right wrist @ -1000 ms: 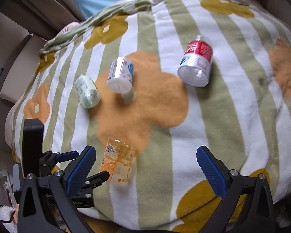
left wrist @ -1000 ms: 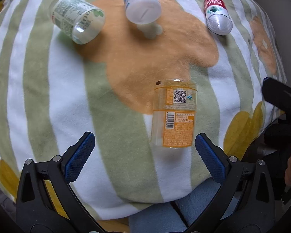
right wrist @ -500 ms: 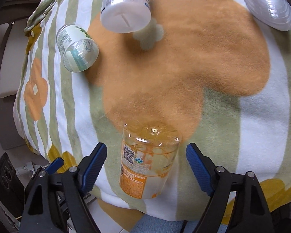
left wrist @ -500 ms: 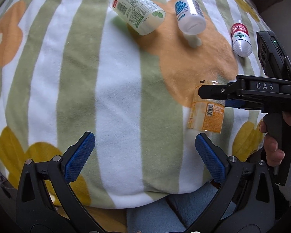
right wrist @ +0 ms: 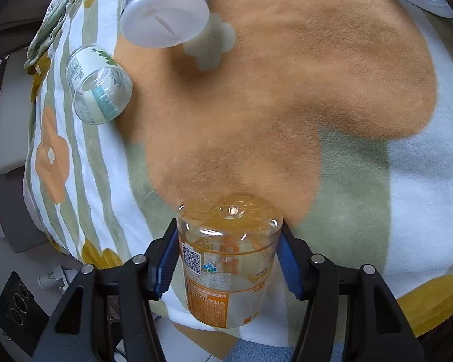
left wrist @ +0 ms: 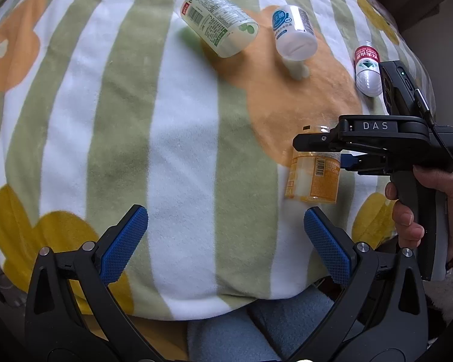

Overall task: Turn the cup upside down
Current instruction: 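Bring the right gripper to the cup and close it around the cup, then lift the cup with the right gripper, turn it over, lower it rim-down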

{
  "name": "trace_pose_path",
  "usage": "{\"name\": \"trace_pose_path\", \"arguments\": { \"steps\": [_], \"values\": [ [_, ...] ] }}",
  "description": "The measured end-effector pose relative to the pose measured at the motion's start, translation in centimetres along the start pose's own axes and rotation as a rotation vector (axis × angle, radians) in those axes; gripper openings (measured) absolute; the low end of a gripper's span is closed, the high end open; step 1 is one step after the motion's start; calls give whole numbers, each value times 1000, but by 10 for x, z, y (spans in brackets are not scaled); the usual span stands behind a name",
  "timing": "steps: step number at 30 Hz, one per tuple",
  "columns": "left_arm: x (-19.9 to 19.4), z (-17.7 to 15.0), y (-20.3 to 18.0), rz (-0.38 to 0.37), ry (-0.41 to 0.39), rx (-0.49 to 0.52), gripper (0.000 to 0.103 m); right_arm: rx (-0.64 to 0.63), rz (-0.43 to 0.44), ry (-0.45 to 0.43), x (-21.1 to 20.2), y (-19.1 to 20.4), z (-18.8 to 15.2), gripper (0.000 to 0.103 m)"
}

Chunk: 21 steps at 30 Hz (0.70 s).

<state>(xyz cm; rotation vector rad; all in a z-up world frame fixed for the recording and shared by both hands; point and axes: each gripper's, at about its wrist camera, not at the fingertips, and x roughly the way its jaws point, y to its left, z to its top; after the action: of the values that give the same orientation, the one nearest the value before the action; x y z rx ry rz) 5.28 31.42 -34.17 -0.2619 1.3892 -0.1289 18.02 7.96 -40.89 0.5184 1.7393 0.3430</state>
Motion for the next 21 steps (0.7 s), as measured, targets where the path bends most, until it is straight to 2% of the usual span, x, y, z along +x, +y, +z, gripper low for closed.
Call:
{"name": "trace_pose_path", "arguments": {
  "steps": [5,9,16,21],
  "values": [
    [-7,1,3,-12,-21,-32,103,-51,-26,-47,-17,-2,-3,56],
    [-13,4,4,-15,-37,-50,103,-133,-70,-123,-30,15,-5,56],
    [-30,13,6,-41,-98,-103,103,-338,-179,-278,-45,33,-13,56],
    [-36,18,4,-39,-122,-96,103,-482,-202,-422,-46,41,-26,55]
  ]
}}
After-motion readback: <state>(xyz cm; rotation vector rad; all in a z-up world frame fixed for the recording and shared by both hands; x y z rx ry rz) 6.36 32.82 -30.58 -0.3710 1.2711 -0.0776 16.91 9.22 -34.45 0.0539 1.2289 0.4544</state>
